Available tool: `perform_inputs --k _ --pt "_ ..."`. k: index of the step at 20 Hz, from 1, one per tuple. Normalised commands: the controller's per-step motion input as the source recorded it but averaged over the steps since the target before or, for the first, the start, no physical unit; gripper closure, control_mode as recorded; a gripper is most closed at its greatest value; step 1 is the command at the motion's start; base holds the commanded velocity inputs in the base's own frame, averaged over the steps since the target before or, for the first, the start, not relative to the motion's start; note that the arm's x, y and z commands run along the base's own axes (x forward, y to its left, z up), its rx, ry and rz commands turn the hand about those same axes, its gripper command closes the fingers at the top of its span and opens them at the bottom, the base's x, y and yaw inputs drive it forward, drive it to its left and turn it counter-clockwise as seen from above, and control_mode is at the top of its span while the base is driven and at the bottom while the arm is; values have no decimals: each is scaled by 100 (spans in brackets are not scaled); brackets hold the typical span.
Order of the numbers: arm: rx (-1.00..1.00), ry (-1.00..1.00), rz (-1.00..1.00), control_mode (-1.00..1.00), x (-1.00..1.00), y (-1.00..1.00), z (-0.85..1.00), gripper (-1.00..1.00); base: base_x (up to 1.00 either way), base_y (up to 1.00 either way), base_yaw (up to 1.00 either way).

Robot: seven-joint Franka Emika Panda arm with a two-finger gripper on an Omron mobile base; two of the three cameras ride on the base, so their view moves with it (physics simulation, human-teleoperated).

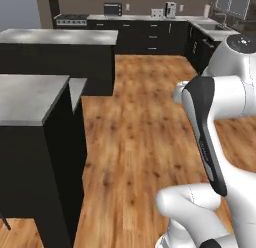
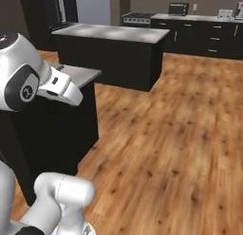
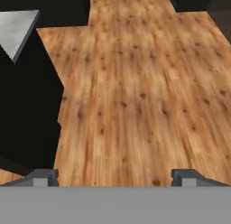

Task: Take the cheese, steak, and avocado from the fridge and place them on the plate on the dining counter to create an appetizer plate.

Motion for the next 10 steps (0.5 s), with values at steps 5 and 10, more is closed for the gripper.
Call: perform_inputs --k 5,10 --pt "0 0 0 100 0 0 0 -100 100 -89 39" --pt "0 0 0 100 0 0 0 -100 100 -83 39"
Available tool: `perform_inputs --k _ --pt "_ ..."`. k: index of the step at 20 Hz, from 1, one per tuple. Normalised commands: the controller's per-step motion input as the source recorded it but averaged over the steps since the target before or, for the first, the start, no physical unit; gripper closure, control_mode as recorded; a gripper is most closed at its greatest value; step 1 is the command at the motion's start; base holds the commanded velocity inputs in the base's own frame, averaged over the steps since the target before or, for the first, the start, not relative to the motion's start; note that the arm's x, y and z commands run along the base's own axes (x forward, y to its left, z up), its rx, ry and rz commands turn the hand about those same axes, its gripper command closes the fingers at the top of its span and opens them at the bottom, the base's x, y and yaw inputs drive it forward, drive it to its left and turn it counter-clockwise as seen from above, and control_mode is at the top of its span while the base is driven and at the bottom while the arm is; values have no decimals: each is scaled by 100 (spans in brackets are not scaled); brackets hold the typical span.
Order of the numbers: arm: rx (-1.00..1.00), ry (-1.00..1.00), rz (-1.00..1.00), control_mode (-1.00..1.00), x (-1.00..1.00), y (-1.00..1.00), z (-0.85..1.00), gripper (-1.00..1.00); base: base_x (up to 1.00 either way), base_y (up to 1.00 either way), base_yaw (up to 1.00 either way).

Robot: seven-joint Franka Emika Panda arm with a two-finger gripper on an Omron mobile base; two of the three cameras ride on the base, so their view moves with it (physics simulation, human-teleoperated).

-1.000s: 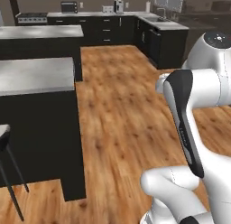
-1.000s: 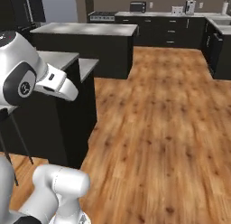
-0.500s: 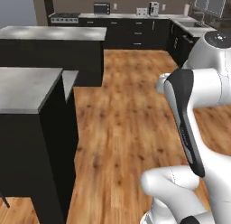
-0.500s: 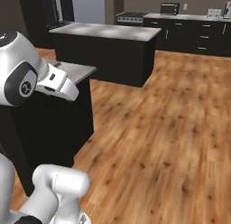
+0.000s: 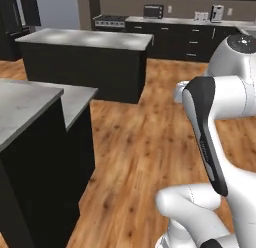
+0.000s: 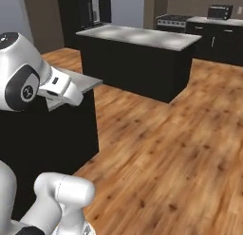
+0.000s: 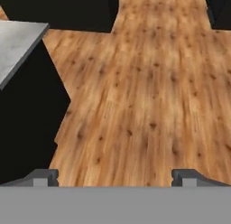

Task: Take the cheese, steak, and avocado from the fridge and place them on the plate on the dining counter to create an appetizer plate.

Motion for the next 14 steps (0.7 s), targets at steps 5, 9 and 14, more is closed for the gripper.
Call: perform_inputs --k 5,9,14 --pt "0 0 0 100 0 0 0 -100 100 -83 39" --pt "0 0 0 100 0 0 0 -100 100 -85 38" --pt "0 0 0 100 0 0 0 -100 99 -91 38"
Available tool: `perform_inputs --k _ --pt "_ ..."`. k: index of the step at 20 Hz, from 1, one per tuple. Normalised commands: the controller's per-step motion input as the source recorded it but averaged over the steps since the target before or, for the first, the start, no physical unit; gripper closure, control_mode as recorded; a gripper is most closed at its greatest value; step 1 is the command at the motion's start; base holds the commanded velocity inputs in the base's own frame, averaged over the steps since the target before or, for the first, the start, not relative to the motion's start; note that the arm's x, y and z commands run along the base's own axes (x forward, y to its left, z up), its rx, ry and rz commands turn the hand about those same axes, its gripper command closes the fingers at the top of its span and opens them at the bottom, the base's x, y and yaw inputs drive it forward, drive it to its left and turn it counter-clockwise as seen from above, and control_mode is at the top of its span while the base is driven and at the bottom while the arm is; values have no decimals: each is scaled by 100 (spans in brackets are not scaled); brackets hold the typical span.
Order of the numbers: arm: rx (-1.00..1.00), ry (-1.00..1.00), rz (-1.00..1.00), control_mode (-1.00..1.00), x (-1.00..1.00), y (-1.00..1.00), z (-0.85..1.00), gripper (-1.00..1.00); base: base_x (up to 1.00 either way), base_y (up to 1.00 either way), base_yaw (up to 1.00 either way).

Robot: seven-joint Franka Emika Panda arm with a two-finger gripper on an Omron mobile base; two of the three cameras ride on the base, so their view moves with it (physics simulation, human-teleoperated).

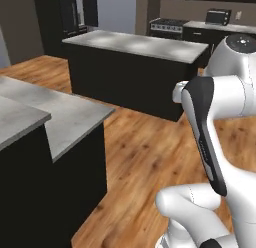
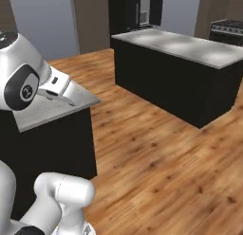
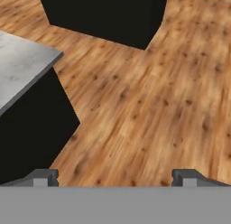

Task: Take the cheese, steak, and avocado from the fridge and place them on the plate on the dining counter to create an appetizer plate.

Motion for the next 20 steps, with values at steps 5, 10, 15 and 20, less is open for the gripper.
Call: perform_inputs --k 5,10,15,20 --pt "0 0 0 100 0 0 0 -100 91 -100 38" --pt "0 0 0 100 0 0 0 -100 89 -100 38" --pt "0 0 0 100 0 0 0 -100 89 -100 38" --pt "0 0 0 100 0 0 0 -100 91 -100 37"
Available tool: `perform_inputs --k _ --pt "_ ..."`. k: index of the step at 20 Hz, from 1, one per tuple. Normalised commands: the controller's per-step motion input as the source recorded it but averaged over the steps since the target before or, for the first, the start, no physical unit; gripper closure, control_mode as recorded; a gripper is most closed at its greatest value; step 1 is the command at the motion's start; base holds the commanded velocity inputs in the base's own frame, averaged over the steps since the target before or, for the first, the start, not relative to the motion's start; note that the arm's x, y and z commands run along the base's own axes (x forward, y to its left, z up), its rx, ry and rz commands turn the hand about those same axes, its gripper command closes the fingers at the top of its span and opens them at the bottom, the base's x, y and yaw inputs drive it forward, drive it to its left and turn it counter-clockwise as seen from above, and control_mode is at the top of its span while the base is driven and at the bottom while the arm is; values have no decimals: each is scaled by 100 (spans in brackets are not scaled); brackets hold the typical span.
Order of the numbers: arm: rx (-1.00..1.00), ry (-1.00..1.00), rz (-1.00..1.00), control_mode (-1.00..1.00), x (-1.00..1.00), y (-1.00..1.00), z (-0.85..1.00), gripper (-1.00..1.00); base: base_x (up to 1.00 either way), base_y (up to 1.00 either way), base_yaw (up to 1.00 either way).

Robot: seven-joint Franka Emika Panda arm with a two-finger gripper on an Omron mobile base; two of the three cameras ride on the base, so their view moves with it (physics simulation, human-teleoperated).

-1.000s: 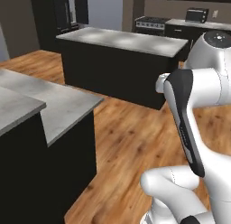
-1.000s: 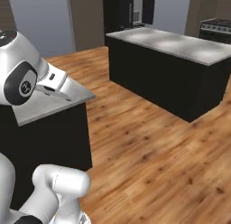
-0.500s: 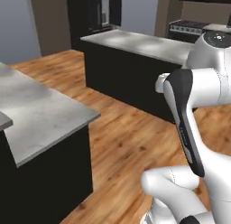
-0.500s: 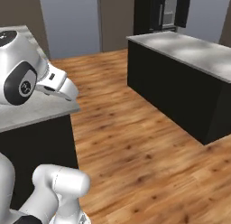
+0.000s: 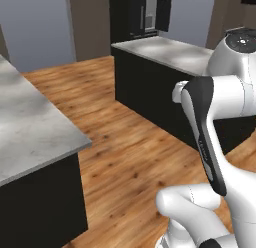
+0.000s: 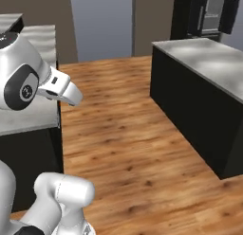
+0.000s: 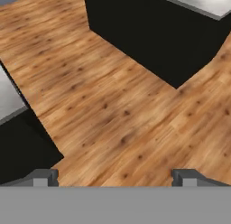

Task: Take the cheese, steak, and avocado from the fridge and place them on the plate on the dining counter to create an appetizer plate.

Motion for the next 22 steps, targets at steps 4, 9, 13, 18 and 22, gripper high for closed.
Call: perform_inputs --k 4,9,13,18,22 --pt "0 0 0 100 0 0 0 -100 93 -100 36" --pt "0 0 0 100 0 0 0 -100 69 -100 33" --pt "0 0 0 100 0 0 0 -100 15 -100 26" --pt "0 0 0 100 0 0 0 -100 0 -100 22" --pt "0 0 0 100 0 0 0 -100 0 -100 20"
